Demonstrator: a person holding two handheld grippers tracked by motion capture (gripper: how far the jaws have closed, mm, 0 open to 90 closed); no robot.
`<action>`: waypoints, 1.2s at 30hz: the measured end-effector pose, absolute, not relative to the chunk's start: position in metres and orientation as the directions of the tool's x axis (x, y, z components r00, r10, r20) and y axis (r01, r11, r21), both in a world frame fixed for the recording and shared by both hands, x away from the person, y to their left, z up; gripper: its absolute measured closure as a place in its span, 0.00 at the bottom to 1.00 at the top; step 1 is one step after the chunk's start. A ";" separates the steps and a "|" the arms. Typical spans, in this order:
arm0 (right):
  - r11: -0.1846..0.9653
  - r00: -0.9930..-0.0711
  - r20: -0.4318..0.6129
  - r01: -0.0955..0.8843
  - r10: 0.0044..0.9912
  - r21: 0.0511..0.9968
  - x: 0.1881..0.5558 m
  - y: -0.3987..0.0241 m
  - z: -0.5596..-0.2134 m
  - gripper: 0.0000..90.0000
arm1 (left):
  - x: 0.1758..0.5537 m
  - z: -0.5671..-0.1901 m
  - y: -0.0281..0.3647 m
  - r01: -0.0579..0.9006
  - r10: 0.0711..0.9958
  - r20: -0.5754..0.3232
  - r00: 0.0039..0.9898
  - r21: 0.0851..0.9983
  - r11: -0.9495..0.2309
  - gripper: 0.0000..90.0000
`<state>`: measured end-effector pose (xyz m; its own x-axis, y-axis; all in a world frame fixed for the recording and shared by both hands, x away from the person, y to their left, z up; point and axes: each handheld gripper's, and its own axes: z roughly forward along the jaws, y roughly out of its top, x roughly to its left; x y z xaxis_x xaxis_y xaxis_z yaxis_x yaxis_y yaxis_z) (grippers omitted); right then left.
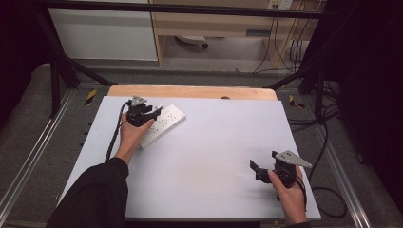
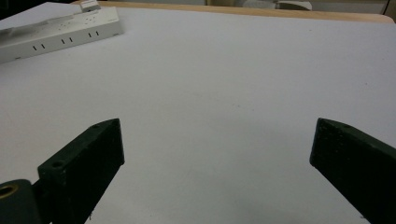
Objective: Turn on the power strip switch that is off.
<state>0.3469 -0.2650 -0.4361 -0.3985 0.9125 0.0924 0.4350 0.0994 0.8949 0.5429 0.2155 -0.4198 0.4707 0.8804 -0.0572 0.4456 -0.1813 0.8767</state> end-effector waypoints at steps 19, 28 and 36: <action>0.096 -0.395 0.097 0.441 0.914 0.892 0.348 -0.264 -0.437 0.03 | 0.536 -0.407 0.220 0.465 0.875 -0.113 0.470 0.875 -0.137 0.10; 0.096 -0.396 0.098 0.442 0.913 0.892 0.349 -0.264 -0.438 0.03 | 0.529 -0.395 0.228 0.451 0.873 -0.109 0.475 0.883 -0.135 0.10; 0.099 -0.399 0.097 0.442 0.912 0.891 0.349 -0.263 -0.438 0.03 | 0.522 -0.386 0.236 0.456 0.869 -0.125 0.479 0.881 -0.125 0.08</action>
<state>0.3491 -0.2633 -0.4377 -0.3988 0.9119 0.0970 0.4423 0.0986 0.8914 0.5219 0.2359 -0.3855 0.4786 0.8691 -0.1251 0.4565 -0.1246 0.8810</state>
